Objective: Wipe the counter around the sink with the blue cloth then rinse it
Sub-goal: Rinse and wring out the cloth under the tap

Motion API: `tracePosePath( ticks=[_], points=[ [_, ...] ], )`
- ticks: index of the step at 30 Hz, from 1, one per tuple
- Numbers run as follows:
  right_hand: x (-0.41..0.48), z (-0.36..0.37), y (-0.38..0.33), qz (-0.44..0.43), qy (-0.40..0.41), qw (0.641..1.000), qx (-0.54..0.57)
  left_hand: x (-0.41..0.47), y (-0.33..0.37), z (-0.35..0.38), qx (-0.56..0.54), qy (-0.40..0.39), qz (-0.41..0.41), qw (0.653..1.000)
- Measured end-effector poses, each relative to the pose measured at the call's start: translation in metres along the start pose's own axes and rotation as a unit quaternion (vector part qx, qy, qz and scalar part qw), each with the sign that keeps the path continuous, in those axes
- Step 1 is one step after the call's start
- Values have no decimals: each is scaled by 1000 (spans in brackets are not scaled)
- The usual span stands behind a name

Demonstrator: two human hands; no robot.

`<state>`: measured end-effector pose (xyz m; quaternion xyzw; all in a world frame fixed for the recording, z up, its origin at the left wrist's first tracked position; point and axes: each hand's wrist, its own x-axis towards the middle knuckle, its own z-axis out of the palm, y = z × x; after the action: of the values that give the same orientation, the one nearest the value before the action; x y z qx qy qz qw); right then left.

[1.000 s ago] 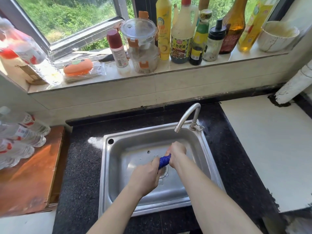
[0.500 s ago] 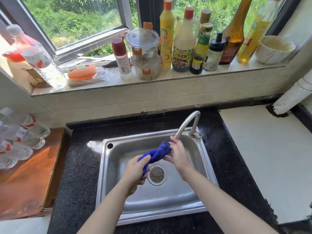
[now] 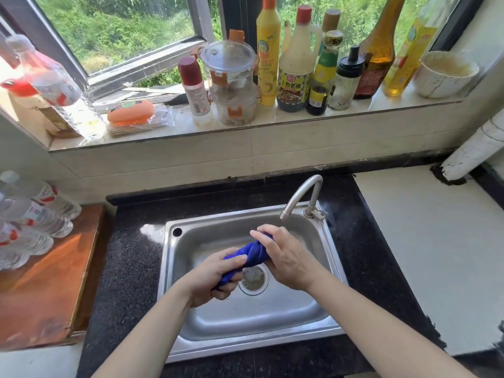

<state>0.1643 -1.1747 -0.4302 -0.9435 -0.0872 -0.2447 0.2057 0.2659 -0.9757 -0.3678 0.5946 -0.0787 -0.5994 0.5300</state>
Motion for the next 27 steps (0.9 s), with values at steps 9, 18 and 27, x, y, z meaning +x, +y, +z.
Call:
tracePosePath(
  ticks=[9,18,27],
  points=[
    [5,-7,-7,133,-285,948,-50,12,-19,-25,352,151,175,907],
    [10,-2,-24,360,-281,848,268,23,-45,-29,375,259,266,849],
    [8,-13,-24,260,-274,912,162,9,-28,-16,252,255,135,924]
  ],
)
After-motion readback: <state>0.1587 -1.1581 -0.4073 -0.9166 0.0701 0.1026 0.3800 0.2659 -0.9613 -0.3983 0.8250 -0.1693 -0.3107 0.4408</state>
